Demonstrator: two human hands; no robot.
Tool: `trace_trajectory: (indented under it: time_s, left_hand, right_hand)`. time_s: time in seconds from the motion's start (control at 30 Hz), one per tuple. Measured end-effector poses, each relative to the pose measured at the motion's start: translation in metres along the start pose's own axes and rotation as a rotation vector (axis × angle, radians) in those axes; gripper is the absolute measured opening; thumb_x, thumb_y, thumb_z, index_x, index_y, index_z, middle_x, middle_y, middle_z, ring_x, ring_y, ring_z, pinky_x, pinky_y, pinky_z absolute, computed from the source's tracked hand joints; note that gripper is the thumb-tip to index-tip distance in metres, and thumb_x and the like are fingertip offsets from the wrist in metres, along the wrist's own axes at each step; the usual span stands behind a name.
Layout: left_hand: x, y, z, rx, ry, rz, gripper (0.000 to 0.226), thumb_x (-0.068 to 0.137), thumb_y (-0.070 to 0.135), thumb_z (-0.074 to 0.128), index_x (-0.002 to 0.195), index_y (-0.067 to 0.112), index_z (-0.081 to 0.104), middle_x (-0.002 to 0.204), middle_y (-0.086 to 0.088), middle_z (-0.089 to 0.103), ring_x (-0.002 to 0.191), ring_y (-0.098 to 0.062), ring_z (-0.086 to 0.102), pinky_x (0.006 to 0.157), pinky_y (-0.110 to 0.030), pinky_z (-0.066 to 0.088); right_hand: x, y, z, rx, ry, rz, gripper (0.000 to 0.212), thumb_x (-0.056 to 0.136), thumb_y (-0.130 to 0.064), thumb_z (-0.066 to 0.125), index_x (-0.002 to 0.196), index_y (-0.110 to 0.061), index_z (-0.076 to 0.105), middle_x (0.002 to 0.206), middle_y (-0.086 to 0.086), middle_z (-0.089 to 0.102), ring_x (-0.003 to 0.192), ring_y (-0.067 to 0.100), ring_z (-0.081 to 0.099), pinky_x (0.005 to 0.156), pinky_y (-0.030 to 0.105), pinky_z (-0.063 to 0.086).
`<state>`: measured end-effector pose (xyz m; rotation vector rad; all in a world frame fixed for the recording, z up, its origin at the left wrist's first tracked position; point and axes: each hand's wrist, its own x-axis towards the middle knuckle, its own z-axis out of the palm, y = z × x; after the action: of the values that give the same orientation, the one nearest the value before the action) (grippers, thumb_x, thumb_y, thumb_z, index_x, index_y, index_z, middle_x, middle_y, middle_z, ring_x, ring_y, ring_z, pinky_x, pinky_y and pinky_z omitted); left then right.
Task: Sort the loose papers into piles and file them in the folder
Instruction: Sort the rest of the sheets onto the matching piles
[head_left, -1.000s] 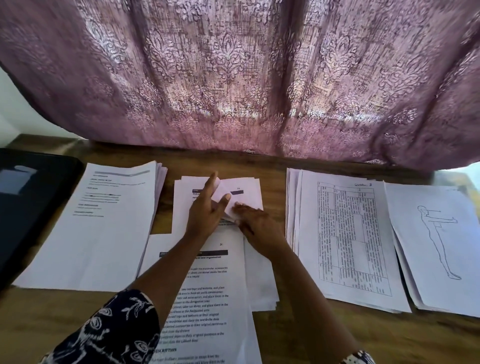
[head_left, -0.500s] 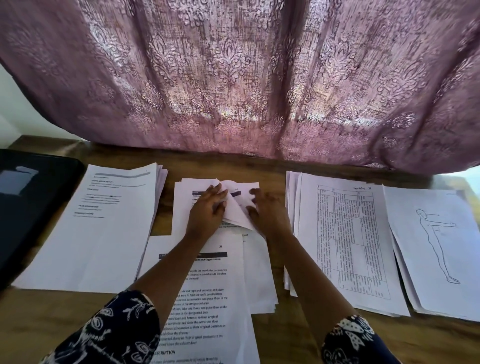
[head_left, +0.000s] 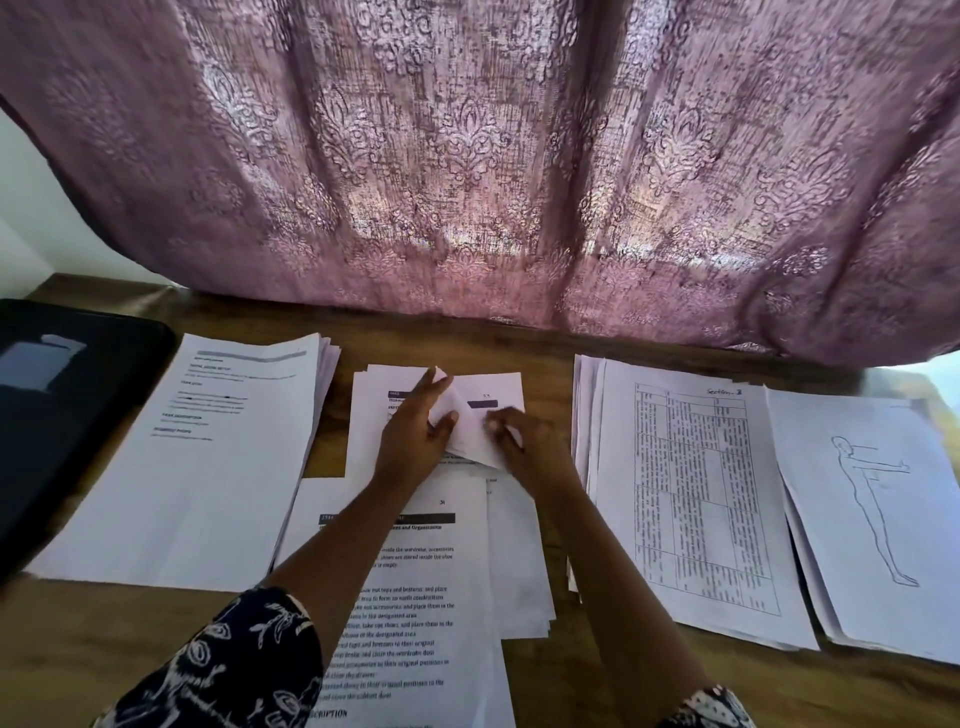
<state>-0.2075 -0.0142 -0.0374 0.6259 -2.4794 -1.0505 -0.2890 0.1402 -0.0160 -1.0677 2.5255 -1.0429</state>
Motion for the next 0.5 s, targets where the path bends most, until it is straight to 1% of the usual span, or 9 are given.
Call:
trace_trajectory:
  time_s: [0.07, 0.13, 0.17, 0.23, 0.3, 0.37, 0.43, 0.5]
  left_hand:
    - [0.001, -0.003, 0.001, 0.052, 0.007, 0.021, 0.045, 0.096, 0.023, 0.057, 0.14, 0.016, 0.048, 0.154, -0.002, 0.032, 0.139, -0.025, 0.038, 0.107, -0.025, 0.02]
    - [0.001, -0.006, 0.001, 0.077, 0.001, 0.032, 0.041, 0.097, 0.021, 0.055, 0.137, 0.013, 0.052, 0.153, -0.002, 0.035, 0.139, -0.024, 0.038, 0.108, -0.024, 0.018]
    - [0.001, -0.007, 0.002, 0.075, -0.004, 0.034, 0.04, 0.097, 0.021, 0.055, 0.136, 0.012, 0.053, 0.152, -0.002, 0.036, 0.139, -0.023, 0.037, 0.109, -0.024, 0.018]
    - [0.002, -0.007, 0.002, 0.065, -0.009, 0.043, 0.041, 0.097, 0.02, 0.054, 0.136, 0.01, 0.052, 0.15, -0.004, 0.04, 0.14, -0.023, 0.036, 0.11, -0.025, 0.019]
    - [0.002, -0.009, 0.002, 0.065, -0.005, 0.054, 0.04, 0.097, 0.019, 0.055, 0.136, 0.009, 0.053, 0.148, -0.006, 0.042, 0.139, -0.024, 0.037, 0.11, -0.025, 0.02]
    - [0.002, -0.01, 0.003, 0.061, -0.008, 0.055, 0.041, 0.097, 0.018, 0.055, 0.136, 0.009, 0.053, 0.148, -0.007, 0.042, 0.139, -0.025, 0.037, 0.11, -0.025, 0.02]
    - [0.002, -0.01, 0.003, 0.043, -0.007, 0.053, 0.041, 0.097, 0.018, 0.055, 0.136, 0.009, 0.052, 0.149, -0.007, 0.042, 0.139, -0.025, 0.037, 0.111, -0.027, 0.021]
    - [0.001, -0.009, 0.003, 0.009, 0.007, 0.045, 0.04, 0.097, 0.018, 0.055, 0.136, 0.009, 0.053, 0.149, -0.006, 0.042, 0.139, -0.025, 0.037, 0.112, -0.028, 0.022]
  right_hand:
    - [0.018, 0.008, -0.003, -0.079, 0.035, 0.041, 0.037, 0.095, -0.026, 0.057, 0.13, -0.013, 0.056, 0.133, 0.009, 0.058, 0.117, 0.028, 0.057, 0.101, 0.034, 0.046]
    - [0.029, 0.015, -0.003, -0.24, -0.05, 0.04, 0.053, 0.093, -0.034, 0.058, 0.139, -0.013, 0.044, 0.14, 0.011, 0.05, 0.126, 0.029, 0.048, 0.11, 0.04, 0.035]
    - [0.032, 0.019, -0.001, -0.305, -0.088, 0.035, 0.057, 0.093, -0.037, 0.057, 0.141, -0.013, 0.04, 0.141, 0.012, 0.048, 0.129, 0.029, 0.046, 0.111, 0.041, 0.032]
    - [0.029, 0.02, 0.001, -0.33, -0.077, 0.038, 0.055, 0.094, -0.036, 0.054, 0.142, -0.012, 0.04, 0.14, 0.013, 0.049, 0.129, 0.03, 0.045, 0.112, 0.041, 0.031]
    - [0.025, 0.018, 0.003, -0.331, -0.023, 0.016, 0.05, 0.094, -0.031, 0.055, 0.138, -0.011, 0.045, 0.135, 0.014, 0.054, 0.125, 0.031, 0.049, 0.109, 0.042, 0.035]
    - [0.021, 0.012, 0.004, -0.326, -0.011, 0.01, 0.047, 0.092, -0.03, 0.058, 0.135, -0.013, 0.048, 0.13, 0.014, 0.058, 0.118, 0.033, 0.054, 0.103, 0.042, 0.041]
    - [0.018, 0.004, 0.002, -0.266, -0.002, 0.058, 0.048, 0.09, -0.032, 0.06, 0.133, -0.016, 0.049, 0.125, 0.013, 0.06, 0.11, 0.034, 0.058, 0.092, 0.041, 0.049]
    - [0.012, -0.004, 0.0, -0.116, 0.09, 0.158, 0.051, 0.086, -0.034, 0.065, 0.132, -0.016, 0.049, 0.121, 0.01, 0.064, 0.103, 0.031, 0.062, 0.084, 0.038, 0.053]
